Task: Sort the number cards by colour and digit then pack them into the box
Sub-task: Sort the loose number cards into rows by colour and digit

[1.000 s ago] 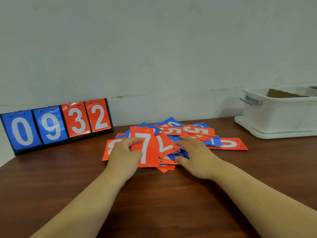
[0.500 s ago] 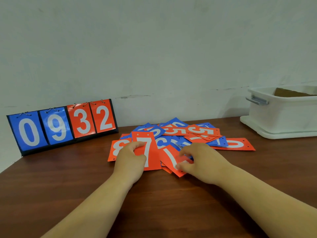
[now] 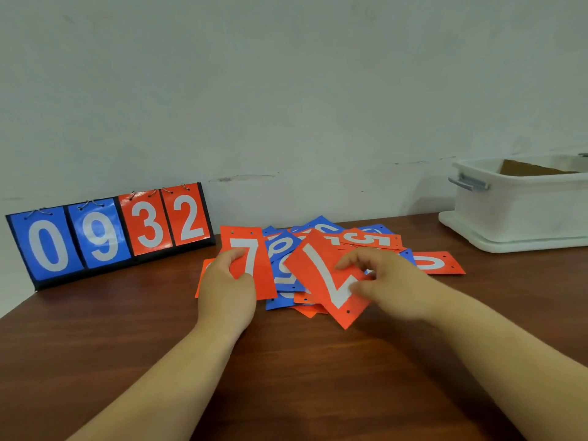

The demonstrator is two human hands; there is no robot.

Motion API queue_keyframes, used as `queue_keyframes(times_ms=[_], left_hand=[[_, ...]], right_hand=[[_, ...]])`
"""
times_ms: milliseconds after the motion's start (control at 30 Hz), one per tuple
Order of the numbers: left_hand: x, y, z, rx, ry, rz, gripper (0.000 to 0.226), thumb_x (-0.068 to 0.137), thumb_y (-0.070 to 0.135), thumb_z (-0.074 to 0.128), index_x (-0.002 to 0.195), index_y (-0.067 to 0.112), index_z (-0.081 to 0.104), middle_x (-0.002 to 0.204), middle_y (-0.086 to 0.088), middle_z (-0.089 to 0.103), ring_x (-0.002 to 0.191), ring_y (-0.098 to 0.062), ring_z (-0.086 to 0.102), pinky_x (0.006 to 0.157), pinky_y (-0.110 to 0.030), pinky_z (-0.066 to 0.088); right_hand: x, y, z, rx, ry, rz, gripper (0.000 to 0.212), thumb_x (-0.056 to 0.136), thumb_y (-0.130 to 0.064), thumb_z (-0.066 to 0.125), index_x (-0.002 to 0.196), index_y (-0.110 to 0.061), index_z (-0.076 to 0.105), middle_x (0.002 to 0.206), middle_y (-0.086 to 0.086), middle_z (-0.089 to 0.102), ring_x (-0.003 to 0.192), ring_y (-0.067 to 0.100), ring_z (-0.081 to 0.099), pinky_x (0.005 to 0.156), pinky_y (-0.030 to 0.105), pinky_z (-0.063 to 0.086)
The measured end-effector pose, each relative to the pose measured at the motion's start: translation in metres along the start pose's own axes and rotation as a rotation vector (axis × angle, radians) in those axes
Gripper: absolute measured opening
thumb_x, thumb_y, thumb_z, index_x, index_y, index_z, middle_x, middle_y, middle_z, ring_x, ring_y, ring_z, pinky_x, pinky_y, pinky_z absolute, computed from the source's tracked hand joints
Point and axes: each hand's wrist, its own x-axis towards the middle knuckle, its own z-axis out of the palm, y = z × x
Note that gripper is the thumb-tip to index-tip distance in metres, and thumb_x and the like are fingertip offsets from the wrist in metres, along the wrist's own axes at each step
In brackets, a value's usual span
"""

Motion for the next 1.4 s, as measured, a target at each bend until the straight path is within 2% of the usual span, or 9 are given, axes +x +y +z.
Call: queue_keyframes(times_ms=[233,400,533,633,767,1000,1067,1267,1400], left_hand=[[-0.012,0.012,0.009,-0.097,-0.179,0.009,0.023,0.100,0.018,0.057,0.107,0.032,0.074,0.113,0.009,0.069,0.093,-0.011,0.070,0.074,-0.026,0.056],[-0.035,0.019,0.019,-0.047,-0.528,0.050,0.020,0.093,0.024,0.071,0.095,0.042,0.078,0.112,0.011,0.072,0.100,-0.011,0.069,0.090,-0.034,0.056],[-0.046,0.020,0.023,-0.031,-0.648,0.043,0.029,0.090,0.012,0.073,0.100,0.040,0.076,0.110,0.016,0.072,0.096,-0.009,0.071,0.086,-0.033,0.060],[-0.046,0.021,0.023,0.039,-0.563,0.107,0.032,0.092,0.011,0.069,0.098,0.042,0.075,0.111,0.021,0.068,0.103,-0.003,0.065,0.088,-0.026,0.054],[-0.039,0.024,0.019,0.003,-0.331,0.092,0.035,0.097,0.006,0.058,0.104,0.039,0.068,0.115,0.032,0.052,0.100,0.008,0.052,0.069,-0.006,0.041],[-0.041,0.019,0.022,0.051,-0.434,0.132,0.053,0.085,-0.008,0.063,0.105,0.041,0.062,0.106,0.014,0.065,0.083,-0.008,0.067,0.066,-0.027,0.058],[-0.042,0.019,0.023,0.061,-0.468,0.152,0.047,0.089,0.000,0.066,0.109,0.041,0.058,0.099,0.011,0.063,0.075,-0.008,0.065,0.059,-0.017,0.054],[-0.040,0.014,0.020,0.148,-0.399,0.262,0.032,0.096,0.020,0.066,0.110,0.045,0.052,0.108,0.014,0.058,0.093,-0.008,0.065,0.082,-0.028,0.058],[-0.042,0.018,0.013,0.262,-0.339,0.486,0.024,0.099,0.022,0.062,0.101,0.040,0.047,0.095,0.015,0.059,0.092,0.001,0.057,0.075,-0.016,0.050]], right_hand=[[-0.011,-0.008,-0.019,0.148,-0.401,-0.059,0.050,0.092,-0.004,0.066,0.128,-0.038,0.060,0.111,0.002,0.075,0.099,0.019,0.072,0.091,0.035,0.058],[-0.003,-0.004,-0.016,0.167,0.151,0.017,0.038,0.076,-0.016,0.084,0.102,-0.038,0.067,0.083,-0.006,0.068,0.065,0.002,0.062,0.063,0.023,0.054],[0.002,0.000,0.000,0.221,0.347,0.044,0.039,0.076,-0.021,0.084,0.104,-0.036,0.062,0.087,-0.006,0.069,0.076,0.009,0.067,0.066,0.026,0.052],[0.002,-0.003,0.010,0.243,0.368,0.020,0.043,0.078,-0.023,0.082,0.111,-0.038,0.057,0.099,-0.011,0.064,0.087,0.007,0.066,0.072,0.027,0.054],[0.000,-0.007,0.007,0.250,0.365,0.042,0.029,0.087,-0.025,0.073,0.104,-0.038,0.052,0.108,-0.021,0.055,0.087,-0.001,0.062,0.066,0.016,0.048],[-0.001,-0.010,0.028,0.334,0.128,-0.016,0.021,0.092,-0.013,0.066,0.096,-0.033,0.060,0.094,-0.004,0.071,0.081,0.017,0.069,0.082,0.041,0.059],[-0.002,-0.008,0.027,0.298,0.138,-0.025,0.024,0.093,-0.009,0.063,0.100,-0.032,0.060,0.099,-0.006,0.070,0.084,0.014,0.068,0.077,0.034,0.060],[-0.004,-0.009,0.023,0.153,0.248,-0.109,0.024,0.093,-0.018,0.062,0.102,-0.040,0.055,0.096,-0.017,0.062,0.080,0.004,0.059,0.071,0.019,0.049],[-0.007,-0.015,0.020,0.106,0.399,-0.255,0.022,0.091,-0.014,0.062,0.092,-0.035,0.056,0.088,-0.011,0.061,0.081,0.009,0.058,0.073,0.027,0.049]])
